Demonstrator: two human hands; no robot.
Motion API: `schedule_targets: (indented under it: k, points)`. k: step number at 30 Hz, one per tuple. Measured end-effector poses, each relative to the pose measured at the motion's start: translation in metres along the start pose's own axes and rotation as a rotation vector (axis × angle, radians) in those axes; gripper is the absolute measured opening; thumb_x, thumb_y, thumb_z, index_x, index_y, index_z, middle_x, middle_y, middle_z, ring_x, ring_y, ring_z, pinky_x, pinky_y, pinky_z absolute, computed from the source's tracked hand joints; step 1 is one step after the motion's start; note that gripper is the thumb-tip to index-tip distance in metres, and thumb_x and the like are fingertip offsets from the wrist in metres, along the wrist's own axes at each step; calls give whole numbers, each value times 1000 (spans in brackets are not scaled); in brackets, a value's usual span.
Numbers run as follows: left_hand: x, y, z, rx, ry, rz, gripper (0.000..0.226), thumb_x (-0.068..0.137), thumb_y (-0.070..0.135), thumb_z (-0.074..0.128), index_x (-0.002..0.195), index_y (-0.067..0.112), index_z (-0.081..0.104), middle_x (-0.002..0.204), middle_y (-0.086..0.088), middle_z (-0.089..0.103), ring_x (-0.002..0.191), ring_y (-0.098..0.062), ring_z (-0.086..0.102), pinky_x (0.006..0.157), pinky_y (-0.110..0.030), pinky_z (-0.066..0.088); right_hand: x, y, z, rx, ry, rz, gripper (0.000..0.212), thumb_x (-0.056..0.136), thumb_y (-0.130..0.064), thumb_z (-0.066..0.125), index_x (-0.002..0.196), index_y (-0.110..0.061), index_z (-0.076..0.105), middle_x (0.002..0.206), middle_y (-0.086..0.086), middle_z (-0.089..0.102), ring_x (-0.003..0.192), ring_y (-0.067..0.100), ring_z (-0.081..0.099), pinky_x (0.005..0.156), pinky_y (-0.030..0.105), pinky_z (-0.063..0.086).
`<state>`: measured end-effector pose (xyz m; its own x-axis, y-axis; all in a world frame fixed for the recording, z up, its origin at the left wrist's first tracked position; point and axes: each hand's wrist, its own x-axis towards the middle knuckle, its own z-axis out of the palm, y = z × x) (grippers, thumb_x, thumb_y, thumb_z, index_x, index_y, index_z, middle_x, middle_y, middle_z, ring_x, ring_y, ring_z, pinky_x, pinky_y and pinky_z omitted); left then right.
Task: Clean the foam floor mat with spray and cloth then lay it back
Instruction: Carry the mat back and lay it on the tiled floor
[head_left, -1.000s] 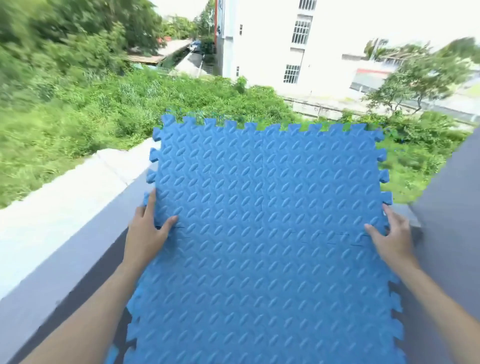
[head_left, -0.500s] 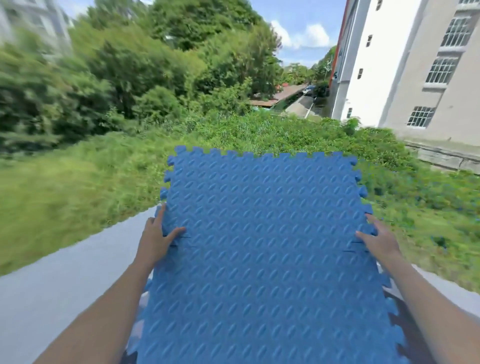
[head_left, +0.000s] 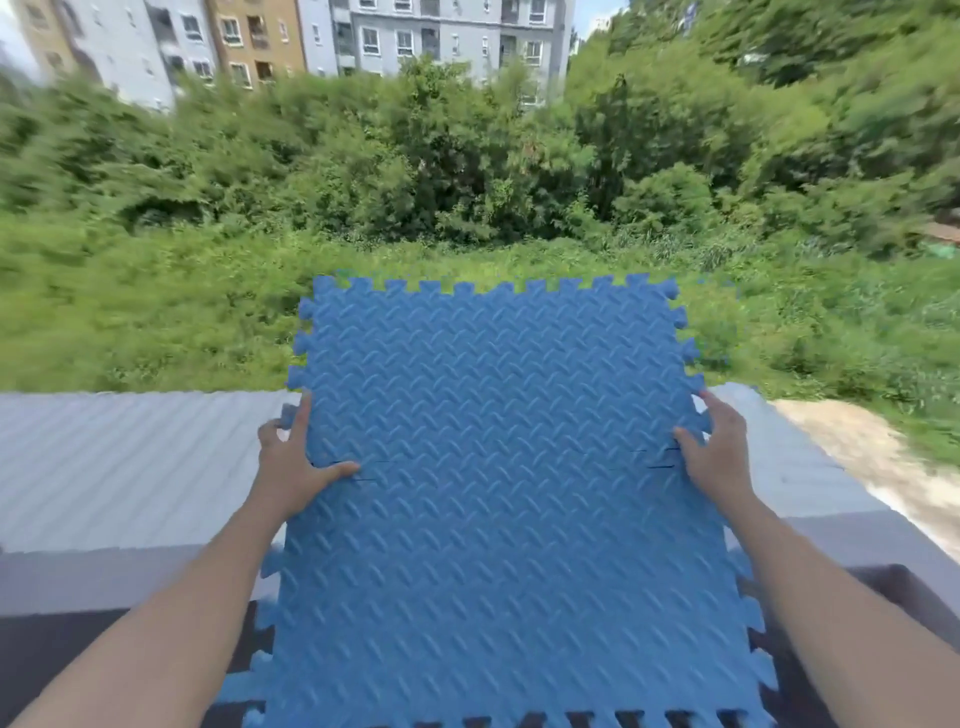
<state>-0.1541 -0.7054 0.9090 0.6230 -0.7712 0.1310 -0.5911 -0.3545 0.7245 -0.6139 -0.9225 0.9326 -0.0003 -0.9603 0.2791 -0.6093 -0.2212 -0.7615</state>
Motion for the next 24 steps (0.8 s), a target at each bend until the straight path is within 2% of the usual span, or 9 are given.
schedule_targets:
  k: [3,5,7,11,16,20,24]
  points:
    - [-28,-66,-58,113,98,-70,103,64,58,78,149,43,22,158,-3,-9,144,-32,16,115,-47,26,-21,-44,77,-63,-129,-147,51,93,-17,62,142,-22,50,155,11,27,141,25,34,107,47,39]
    - [-47,-108,-94,183,150,-141,93,67,55,78,147,34,35,160,-4,-10,143,-33,22,114,-47,25,-41,-74,123,-135,-238,-192,46,92,-31,64,137,-30,56,161,0,21,138,19,41,103,53,42]
    - [-63,-153,-127,236,198,-218,87,69,55,77,144,32,40,161,-3,-7,143,-32,25,113,-47,25,-58,-104,172,-217,-372,-256,50,89,-46,65,136,-33,57,163,-6,15,135,16,44,105,53,40]
    - [-110,-238,-184,268,324,-366,83,66,61,77,138,33,49,162,5,3,140,-34,28,111,-47,30,-105,-162,261,-303,-558,-400,60,85,-58,62,139,-32,53,164,-5,15,136,23,44,106,53,37]
    - [-196,-325,-246,301,451,-538,82,69,60,76,139,26,50,162,-1,7,141,-32,27,111,-49,30,-189,-230,365,-341,-694,-592,62,87,-60,57,141,-31,52,163,-1,22,137,28,44,105,53,38]
    - [-267,-358,-293,410,521,-723,78,76,61,67,143,28,44,162,-1,10,140,-36,26,111,-49,27,-263,-278,427,-346,-748,-744,72,82,-71,41,141,-31,50,160,0,30,132,34,43,105,53,40]
    - [-331,-381,-318,430,575,-864,77,78,59,67,143,27,43,161,0,16,140,-36,25,108,-49,31,-335,-317,480,-394,-761,-850,58,90,-61,48,141,-33,48,161,-2,26,133,34,35,102,52,37]
